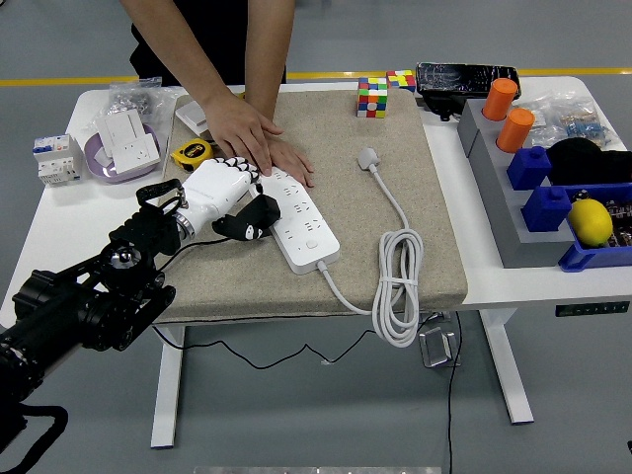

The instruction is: Pick up the plug,place it near the board,insert it into the board,press the button

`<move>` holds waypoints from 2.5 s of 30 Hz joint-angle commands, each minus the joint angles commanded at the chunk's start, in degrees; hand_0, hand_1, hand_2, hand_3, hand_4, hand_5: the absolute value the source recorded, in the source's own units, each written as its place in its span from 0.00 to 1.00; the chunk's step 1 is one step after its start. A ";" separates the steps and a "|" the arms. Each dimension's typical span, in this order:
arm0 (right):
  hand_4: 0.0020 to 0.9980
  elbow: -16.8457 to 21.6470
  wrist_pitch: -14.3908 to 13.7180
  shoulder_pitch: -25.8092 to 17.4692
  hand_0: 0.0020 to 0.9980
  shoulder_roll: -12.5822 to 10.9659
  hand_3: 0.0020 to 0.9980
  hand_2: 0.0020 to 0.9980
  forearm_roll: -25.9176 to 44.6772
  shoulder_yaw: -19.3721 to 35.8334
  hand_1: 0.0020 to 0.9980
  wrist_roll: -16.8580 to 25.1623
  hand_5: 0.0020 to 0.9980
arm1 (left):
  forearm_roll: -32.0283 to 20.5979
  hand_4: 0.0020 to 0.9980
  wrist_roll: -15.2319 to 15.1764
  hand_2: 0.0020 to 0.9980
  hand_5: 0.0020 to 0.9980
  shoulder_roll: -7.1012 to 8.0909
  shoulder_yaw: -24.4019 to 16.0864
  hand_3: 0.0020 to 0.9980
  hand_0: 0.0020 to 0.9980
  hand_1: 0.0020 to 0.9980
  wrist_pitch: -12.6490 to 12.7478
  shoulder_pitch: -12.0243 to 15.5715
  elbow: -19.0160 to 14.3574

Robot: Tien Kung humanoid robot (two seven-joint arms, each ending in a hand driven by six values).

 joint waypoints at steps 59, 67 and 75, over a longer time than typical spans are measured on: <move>1.00 -0.19 -0.25 -1.15 0.90 0.87 0.81 0.80 -1.54 3.57 0.84 -0.14 0.98 | -33.54 1.00 14.43 0.95 1.00 4.11 -35.38 0.95 0.98 0.98 -17.10 40.26 -55.14; 1.00 -0.35 -0.29 -1.22 0.90 0.72 0.80 0.80 -1.38 3.40 0.84 -0.26 0.98 | -22.63 1.00 15.89 0.95 1.00 6.16 -29.48 0.95 0.99 0.99 -21.31 39.71 -57.69; 1.00 -0.23 -0.27 -0.89 0.90 0.77 0.80 0.80 -1.67 3.65 0.84 -0.24 0.98 | -25.11 1.00 16.87 0.95 1.00 7.14 -24.55 0.95 1.00 0.99 -23.10 37.26 -55.51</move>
